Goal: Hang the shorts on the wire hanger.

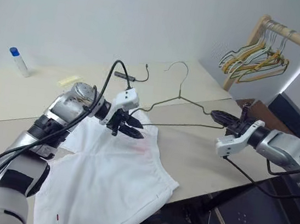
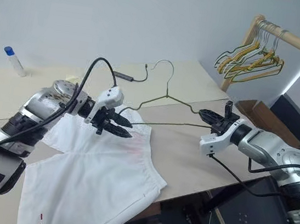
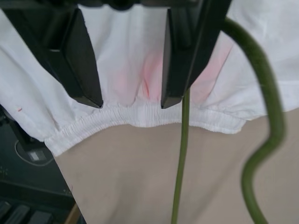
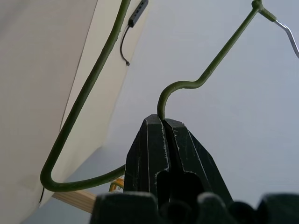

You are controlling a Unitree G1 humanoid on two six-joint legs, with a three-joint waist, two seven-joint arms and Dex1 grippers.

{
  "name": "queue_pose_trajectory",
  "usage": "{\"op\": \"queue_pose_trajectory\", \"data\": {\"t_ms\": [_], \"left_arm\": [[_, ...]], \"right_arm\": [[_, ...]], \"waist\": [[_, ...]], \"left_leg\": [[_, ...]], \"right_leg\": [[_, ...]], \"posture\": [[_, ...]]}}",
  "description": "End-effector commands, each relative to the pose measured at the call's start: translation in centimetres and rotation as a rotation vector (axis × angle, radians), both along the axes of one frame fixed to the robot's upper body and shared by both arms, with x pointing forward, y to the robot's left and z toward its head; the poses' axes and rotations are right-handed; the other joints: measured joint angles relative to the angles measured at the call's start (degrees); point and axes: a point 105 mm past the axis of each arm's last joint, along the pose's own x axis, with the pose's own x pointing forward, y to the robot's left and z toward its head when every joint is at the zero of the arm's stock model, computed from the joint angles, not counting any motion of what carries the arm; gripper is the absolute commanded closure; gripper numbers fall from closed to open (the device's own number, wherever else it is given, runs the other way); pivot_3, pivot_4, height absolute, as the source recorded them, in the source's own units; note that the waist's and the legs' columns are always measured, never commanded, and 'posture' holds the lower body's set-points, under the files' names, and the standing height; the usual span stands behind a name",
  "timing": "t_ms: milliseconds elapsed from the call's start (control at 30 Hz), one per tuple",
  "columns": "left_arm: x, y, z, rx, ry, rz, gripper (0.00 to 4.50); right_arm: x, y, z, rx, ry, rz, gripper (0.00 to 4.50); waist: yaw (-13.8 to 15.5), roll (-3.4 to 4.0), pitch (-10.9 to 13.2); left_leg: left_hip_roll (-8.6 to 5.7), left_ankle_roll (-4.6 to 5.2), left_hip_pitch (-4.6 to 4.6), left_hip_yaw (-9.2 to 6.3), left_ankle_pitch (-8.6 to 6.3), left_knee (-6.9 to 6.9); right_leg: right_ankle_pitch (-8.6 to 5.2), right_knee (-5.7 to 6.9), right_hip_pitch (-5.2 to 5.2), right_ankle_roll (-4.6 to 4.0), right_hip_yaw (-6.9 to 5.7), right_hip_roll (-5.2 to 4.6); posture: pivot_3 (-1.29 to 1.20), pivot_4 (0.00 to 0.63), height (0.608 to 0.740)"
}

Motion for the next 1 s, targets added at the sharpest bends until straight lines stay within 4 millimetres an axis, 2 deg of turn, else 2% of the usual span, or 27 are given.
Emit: {"op": "queue_pose_trajectory", "data": {"t_ms": [33, 133, 233, 267, 333, 400, 500, 600, 700, 767, 933, 1000], "left_arm": [[1.2, -0.3, 1.0, -0.006, -0.067, 0.044, 3.43], [1.4, -0.6, 2.8, -0.122, -0.096, 0.030, 4.42], [-0.4, -0.2, 5.0, -0.262, -0.084, -0.084, 4.47], [-1.2, 0.2, 5.5, -0.290, -0.058, -0.115, 4.08], [-3.3, 1.2, 6.6, -0.332, -0.025, -0.230, 3.90], [-4.3, 2.1, 8.0, -0.376, 0.001, -0.267, 3.27], [-1.9, 2.9, 9.1, -0.394, -0.073, -0.097, 2.41], [0.4, 3.3, 8.3, -0.338, -0.145, 0.018, 1.56], [2.9, 2.5, 6.8, -0.274, -0.189, 0.148, 0.66], [2.8, 2.0, 5.2, -0.199, -0.137, 0.107, 0.08], [0.7, 1.2, 2.2, -0.060, -0.033, -0.092, 0.08], [0.7, 0.9, 1.6, -0.024, -0.046, -0.107, 0.08]], "right_arm": [[0.0, 0.6, 3.1, 0.044, -0.095, 0.023, 4.50], [0.0, 0.2, 2.7, 0.034, -0.086, 0.010, 4.50], [-0.1, 0.0, 2.4, 0.029, -0.076, 0.003, 4.50], [-0.1, 0.0, 2.3, 0.028, -0.074, 0.003, 4.50], [-0.1, 0.0, 2.2, 0.026, -0.071, 0.003, 4.50], [-0.2, 0.0, 2.1, 0.024, -0.069, 0.003, 4.50], [-0.3, -0.1, 2.2, 0.020, -0.069, 0.006, 4.50], [-0.4, 0.1, 2.3, 0.019, -0.074, 0.018, 4.50], [-0.5, 0.3, 2.5, 0.019, -0.079, 0.034, 4.50], [-0.5, 0.6, 2.8, 0.023, -0.088, 0.045, 4.50], [-0.6, 1.0, 3.4, 0.033, -0.106, 0.058, 4.50], [-0.7, 1.1, 3.6, 0.034, -0.113, 0.058, 4.50]], "waist": [[-0.2, 0.00, 0.0], [-0.3, 0.00, 0.0], [-0.6, -0.01, 0.0], [-0.7, -0.01, 0.0], [-0.9, 0.00, 0.0], [-1.4, 0.01, 0.0], [-1.3, 0.00, 0.0], [-1.2, 0.01, 0.0], [-1.1, 0.01, 0.0], [-1.1, 0.00, 0.0], [-1.9, 0.00, 0.0], [-1.9, 0.00, 0.0]], "left_leg": [[-0.01, 0.00, 0.00, 0.00, 0.00, 0.00], [-0.01, 0.00, 0.01, -0.01, 0.00, 0.00], [0.01, 0.00, 0.01, -0.02, 0.00, 0.00], [0.02, 0.01, 0.01, -0.02, -0.01, 0.00], [0.02, 0.02, 0.02, -0.02, -0.01, 0.00], [0.03, 0.01, 0.03, -0.02, -0.01, 0.00], [-0.03, 0.01, 0.05, -0.09, 0.00, 0.04], [-0.05, 0.01, 0.08, -0.15, 0.00, 0.10], [-0.04, 0.02, 0.06, -0.18, -0.01, 0.09], [-0.06, 0.02, 0.02, -0.19, -0.01, 0.09], [-0.07, 0.05, 0.00, -0.18, -0.03, 0.08], [-0.07, 0.05, 0.01, -0.17, -0.03, 0.08]], "right_leg": [[0.00, 0.00, 0.01, 0.00, 0.00, -0.01], [0.01, 0.00, 0.03, 0.03, 0.00, -0.02], [0.02, 0.00, 0.01, 0.01, 0.00, -0.01], [0.03, 0.01, 0.00, -0.01, 0.02, 0.00], [0.03, 0.03, 0.00, -0.01, 0.02, 0.00], [0.02, 0.06, 0.00, -0.01, 0.02, 0.00], [-0.01, 0.05, 0.10, 0.07, -0.04, -0.06], [-0.01, 0.03, 0.18, 0.10, -0.06, -0.06], [0.00, 0.04, 0.16, 0.09, -0.07, -0.05], [0.11, 0.02, 0.16, -0.06, -0.07, -0.07], [0.14, 0.02, 0.12, -0.12, -0.05, -0.06], [0.10, 0.03, 0.12, -0.06, -0.04, -0.06]], "posture": [[-0.25, 0.000, 0.740], [-0.25, 0.000, 0.740], [-0.25, 0.000, 0.740], [-0.25, 0.000, 0.740], [-0.25, 0.000, 0.740], [-0.25, 0.000, 0.740], [-0.24, 0.000, 0.740], [-0.24, 0.000, 0.740], [-0.24, 0.000, 0.740], [-0.24, 0.000, 0.740], [-0.25, 0.000, 0.740], [-0.26, 0.000, 0.740]]}}
